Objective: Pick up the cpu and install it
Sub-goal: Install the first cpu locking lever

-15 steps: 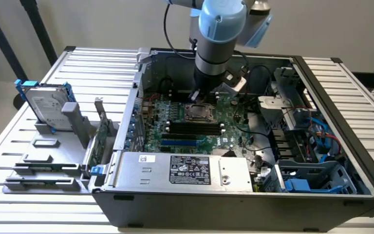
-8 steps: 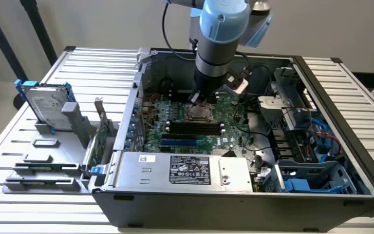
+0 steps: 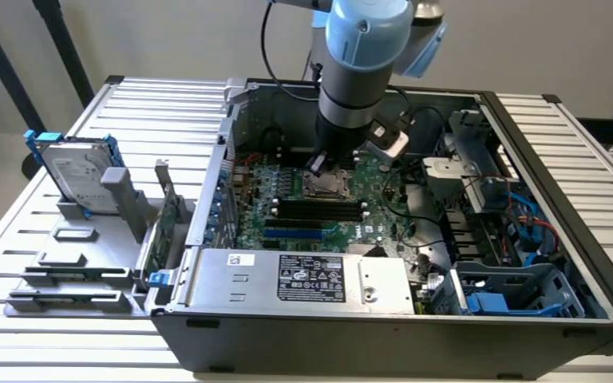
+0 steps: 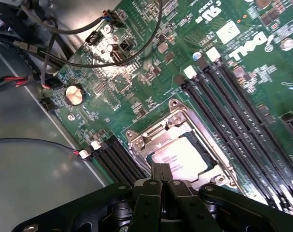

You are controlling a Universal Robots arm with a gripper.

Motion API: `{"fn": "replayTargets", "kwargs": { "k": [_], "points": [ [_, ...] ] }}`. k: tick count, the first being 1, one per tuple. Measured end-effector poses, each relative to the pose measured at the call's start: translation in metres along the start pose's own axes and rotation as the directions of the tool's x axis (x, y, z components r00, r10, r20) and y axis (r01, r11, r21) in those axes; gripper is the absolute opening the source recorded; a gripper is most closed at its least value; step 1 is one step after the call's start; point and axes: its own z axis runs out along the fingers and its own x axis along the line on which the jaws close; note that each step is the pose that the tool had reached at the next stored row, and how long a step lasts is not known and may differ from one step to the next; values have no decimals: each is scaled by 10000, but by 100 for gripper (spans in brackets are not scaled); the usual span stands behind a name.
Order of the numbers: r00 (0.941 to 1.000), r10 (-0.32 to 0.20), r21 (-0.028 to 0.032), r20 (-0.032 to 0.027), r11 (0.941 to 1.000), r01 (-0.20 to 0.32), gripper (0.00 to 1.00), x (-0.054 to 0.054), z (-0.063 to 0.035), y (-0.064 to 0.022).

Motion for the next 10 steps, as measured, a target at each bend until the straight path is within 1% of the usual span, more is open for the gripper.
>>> {"fn": "replayTargets", "kwargs": {
  "k": [7, 10],
  "points": [
    [10000, -2, -1, 0, 10000, 2, 11, -158, -92, -25],
    [10000, -2, 0, 0, 10000, 2, 11, -222, -147, -23]
  ]
}}
